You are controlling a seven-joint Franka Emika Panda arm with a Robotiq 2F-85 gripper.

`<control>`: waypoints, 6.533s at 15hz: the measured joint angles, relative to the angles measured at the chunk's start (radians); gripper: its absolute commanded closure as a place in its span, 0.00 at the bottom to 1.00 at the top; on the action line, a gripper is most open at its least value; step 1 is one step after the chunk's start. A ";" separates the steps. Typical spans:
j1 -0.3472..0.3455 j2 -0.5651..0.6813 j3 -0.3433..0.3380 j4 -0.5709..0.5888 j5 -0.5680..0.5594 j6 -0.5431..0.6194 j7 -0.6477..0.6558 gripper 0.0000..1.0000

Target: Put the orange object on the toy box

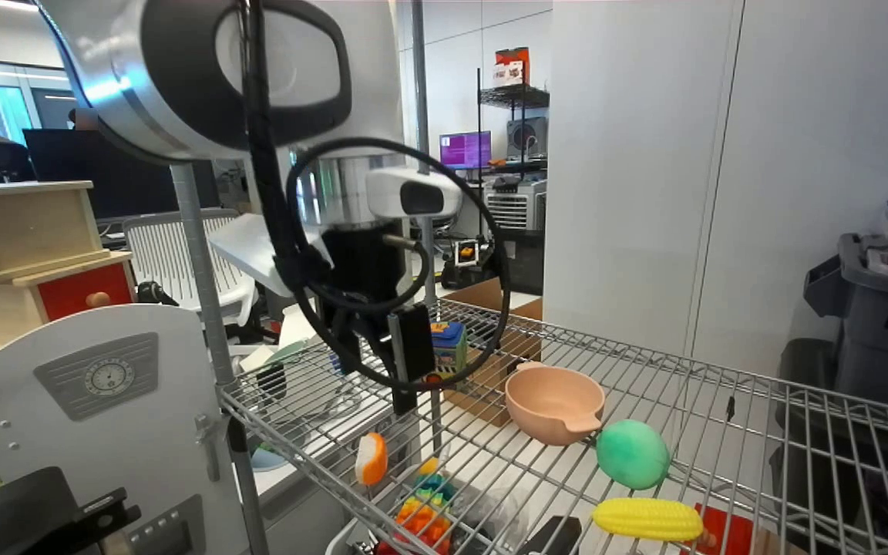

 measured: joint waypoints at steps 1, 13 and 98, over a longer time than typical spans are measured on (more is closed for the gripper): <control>0.015 0.042 -0.001 0.033 -0.006 0.000 0.015 0.00; 0.132 0.373 -0.045 0.257 -0.019 -0.009 0.072 0.32; 0.169 0.880 -0.042 1.689 -0.033 -0.839 0.273 0.00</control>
